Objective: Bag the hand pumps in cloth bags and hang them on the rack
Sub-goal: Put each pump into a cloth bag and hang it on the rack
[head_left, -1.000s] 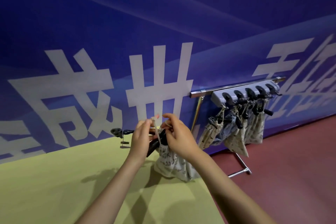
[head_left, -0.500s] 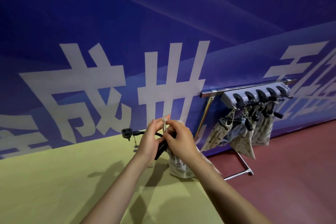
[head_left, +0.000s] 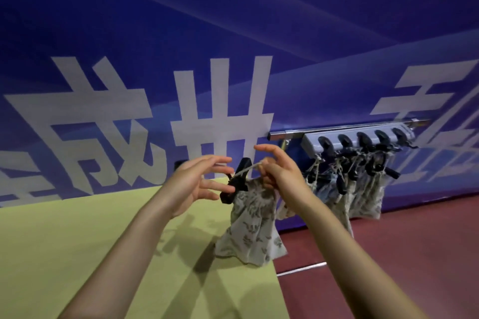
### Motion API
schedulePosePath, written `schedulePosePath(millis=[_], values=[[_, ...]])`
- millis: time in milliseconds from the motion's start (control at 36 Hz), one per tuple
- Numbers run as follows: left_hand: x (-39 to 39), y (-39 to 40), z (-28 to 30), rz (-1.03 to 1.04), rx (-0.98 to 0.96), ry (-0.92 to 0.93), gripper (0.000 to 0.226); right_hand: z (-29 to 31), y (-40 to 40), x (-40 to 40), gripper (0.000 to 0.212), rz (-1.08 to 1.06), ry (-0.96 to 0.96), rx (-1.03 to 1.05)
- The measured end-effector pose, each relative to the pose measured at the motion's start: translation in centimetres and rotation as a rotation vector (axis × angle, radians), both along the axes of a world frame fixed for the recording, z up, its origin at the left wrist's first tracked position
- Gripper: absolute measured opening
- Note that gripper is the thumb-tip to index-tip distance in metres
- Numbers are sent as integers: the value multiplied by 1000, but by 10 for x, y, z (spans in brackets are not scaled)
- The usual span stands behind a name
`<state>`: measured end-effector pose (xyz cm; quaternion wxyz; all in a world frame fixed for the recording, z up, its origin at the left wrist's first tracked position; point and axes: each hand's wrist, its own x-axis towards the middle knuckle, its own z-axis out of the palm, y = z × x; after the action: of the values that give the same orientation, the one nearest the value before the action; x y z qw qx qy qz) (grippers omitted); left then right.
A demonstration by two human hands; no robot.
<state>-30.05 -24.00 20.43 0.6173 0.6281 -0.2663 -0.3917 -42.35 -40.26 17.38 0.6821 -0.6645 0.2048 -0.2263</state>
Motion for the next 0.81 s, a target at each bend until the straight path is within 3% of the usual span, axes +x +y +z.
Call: schedulePosePath(millis=[139,222,306,361,444,528,583,694,806], values=[[-57,-39,43,141,-265,-42,31,5,-42,-45,32,60,-36,-13],[-83,-55,77,158,-348,-266,32,7,-71,-72,29,83,-47,-6],[-94,-72,95,238,-290,-602,32,9,-97,-96,27,82,-47,-3],[-88,-88,91,323,-224,-710,31,9,-111,-110,25,84,-72,14],[-64,-121,59,409,-140,-443,32,8,-132,-133,26,88,-114,39],[-58,-152,2,320,5,-61,41,6,-150,-160,22,95,-142,36],[-70,-170,-35,235,77,52,44,4,-161,-177,21,100,-137,6],[-116,-207,-64,24,106,33,38,-1,-181,-204,20,86,-69,-34],[-158,-250,-63,-212,99,-132,30,-6,-199,-218,12,71,-40,-55]])
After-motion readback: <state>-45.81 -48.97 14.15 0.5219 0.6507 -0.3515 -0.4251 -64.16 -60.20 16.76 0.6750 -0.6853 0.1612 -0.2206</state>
